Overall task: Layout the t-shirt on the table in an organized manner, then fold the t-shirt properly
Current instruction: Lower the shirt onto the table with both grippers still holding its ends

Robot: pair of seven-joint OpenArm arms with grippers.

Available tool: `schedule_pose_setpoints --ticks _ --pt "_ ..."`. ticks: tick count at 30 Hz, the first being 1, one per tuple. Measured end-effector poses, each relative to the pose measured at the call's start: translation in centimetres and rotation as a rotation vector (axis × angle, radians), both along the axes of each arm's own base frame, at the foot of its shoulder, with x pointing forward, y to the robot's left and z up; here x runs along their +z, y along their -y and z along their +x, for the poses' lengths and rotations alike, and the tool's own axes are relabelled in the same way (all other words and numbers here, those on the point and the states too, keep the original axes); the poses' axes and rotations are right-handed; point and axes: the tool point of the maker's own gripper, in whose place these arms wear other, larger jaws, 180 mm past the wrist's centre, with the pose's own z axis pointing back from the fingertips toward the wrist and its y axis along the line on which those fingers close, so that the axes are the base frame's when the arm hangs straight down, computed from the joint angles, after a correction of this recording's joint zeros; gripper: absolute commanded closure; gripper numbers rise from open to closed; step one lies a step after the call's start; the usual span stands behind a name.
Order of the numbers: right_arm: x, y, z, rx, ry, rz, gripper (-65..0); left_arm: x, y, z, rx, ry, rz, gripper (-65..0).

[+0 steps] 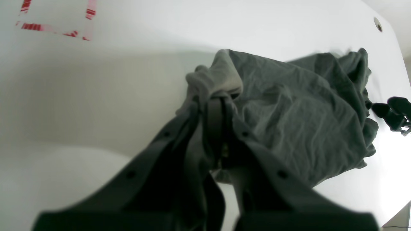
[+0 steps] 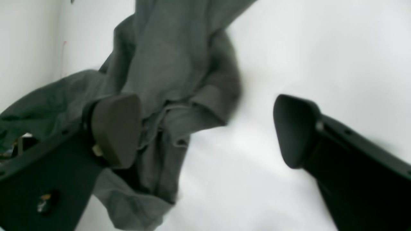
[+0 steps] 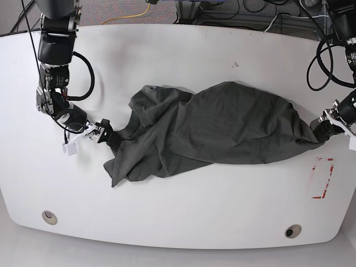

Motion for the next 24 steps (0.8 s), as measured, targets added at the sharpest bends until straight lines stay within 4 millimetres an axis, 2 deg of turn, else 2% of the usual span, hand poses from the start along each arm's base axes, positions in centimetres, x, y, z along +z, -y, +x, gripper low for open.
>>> schedule_pose_setpoints --ticks 12,17,20,24 --pt "-0.3 -2.8 1.3 -0.019 0.005 0.106 -62.8 0.0 0.0 0.0 0.0 0.0 -0.001 -0.1" --pt "-0.3 -3.2 2.0 -0.026 -0.001 0.128 -62.0 0.0 0.0 0.0 0.0 0.001 -0.002 -0.1" --pt "-0.3 -3.2 2.0 -0.027 -0.002 0.128 -57.4 0.0 0.1 0.0 0.0 0.001 -0.002 -0.1" --pt "-0.3 -3.2 2.1 -0.025 -0.006 0.121 -43.0 -0.1 0.2 0.0 0.0 0.0 -0.007 -0.1"
